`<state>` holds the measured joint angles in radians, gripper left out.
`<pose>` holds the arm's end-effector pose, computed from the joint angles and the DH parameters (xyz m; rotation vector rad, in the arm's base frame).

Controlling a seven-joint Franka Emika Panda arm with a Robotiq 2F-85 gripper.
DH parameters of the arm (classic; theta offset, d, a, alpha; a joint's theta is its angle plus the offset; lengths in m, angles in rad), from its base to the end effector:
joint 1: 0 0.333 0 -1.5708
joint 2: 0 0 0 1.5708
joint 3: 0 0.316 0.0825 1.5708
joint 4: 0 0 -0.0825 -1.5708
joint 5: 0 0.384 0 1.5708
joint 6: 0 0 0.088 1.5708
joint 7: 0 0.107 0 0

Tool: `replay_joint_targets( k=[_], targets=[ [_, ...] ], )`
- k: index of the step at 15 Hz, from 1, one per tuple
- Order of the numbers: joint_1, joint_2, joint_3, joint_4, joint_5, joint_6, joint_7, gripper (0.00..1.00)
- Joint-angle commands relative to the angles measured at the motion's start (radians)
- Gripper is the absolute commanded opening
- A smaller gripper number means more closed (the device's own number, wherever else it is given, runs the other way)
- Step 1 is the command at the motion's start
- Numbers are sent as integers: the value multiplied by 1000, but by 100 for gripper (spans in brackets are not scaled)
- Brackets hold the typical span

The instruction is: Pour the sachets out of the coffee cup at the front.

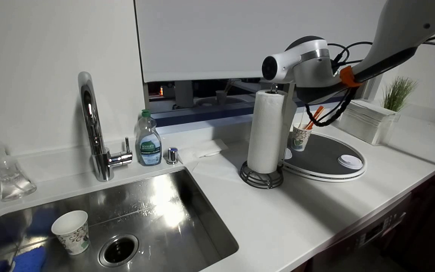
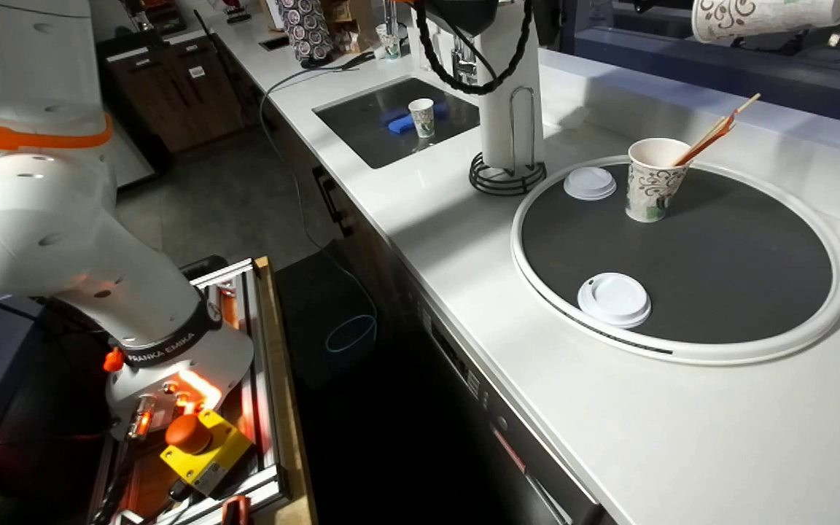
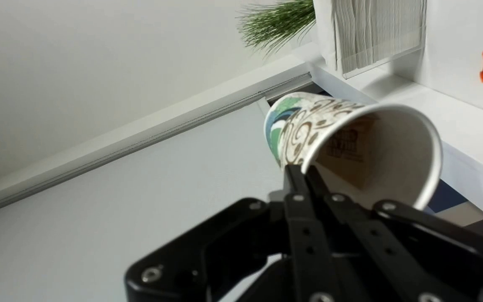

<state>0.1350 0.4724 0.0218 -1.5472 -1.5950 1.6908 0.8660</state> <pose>0.6969 0.0106 0.4423 1.6329 -0.1192 0.5333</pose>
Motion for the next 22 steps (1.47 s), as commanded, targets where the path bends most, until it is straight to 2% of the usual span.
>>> replay_joint_targets(
  k=[1,2,3,6,8,12,13,14,16,22],
  targets=[
    [-40,-32,39,10,84,66,37,1],
    [-7,1,11,2,-2,-6,-2,1],
    [-7,1,11,2,-2,-6,-2,4],
    [-7,1,11,2,-2,-6,-2,1],
    [-46,-7,34,16,105,42,41,1],
    [-56,-24,29,-7,104,57,49,1],
    [-59,-25,34,-6,133,74,60,1],
    [-22,-5,14,3,73,22,32,4],
    [-39,-11,15,3,109,49,45,4],
    [-43,-12,20,4,117,53,53,4]
  ],
)
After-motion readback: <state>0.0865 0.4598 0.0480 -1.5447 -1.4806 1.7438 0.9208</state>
